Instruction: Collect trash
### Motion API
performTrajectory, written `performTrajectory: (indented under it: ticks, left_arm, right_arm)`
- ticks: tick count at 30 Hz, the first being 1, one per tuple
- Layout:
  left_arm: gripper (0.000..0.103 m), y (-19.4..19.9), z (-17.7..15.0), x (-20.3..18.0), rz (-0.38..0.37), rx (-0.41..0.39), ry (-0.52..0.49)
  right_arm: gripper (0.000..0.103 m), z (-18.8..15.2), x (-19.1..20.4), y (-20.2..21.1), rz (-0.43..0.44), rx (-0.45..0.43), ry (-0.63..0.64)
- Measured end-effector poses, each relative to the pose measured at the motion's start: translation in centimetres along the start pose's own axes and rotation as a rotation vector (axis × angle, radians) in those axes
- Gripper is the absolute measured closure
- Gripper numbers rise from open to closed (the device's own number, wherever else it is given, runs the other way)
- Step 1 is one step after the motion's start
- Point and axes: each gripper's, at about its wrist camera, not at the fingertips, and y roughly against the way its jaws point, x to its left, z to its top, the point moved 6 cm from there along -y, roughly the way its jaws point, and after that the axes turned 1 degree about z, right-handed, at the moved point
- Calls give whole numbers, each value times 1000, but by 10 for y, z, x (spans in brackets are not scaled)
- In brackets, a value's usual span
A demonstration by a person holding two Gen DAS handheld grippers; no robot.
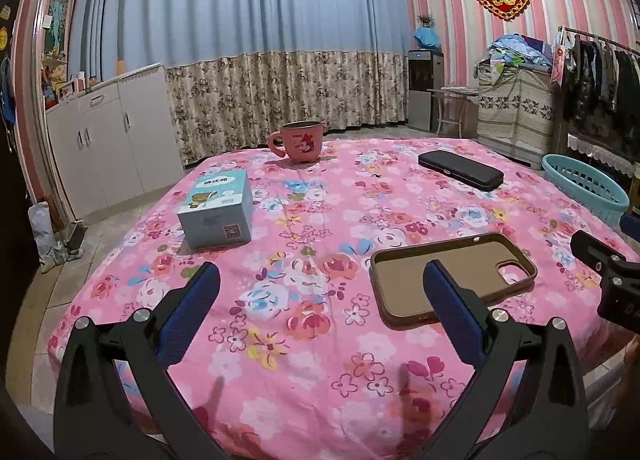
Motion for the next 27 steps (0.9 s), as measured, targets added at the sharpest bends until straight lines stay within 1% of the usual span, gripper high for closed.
performTrajectory:
  ticks: [27]
  left_arm:
    - [5,1,-1,1,17,-9,-1]
  right_arm:
    - [4,2,-1,1,4,-8,-1]
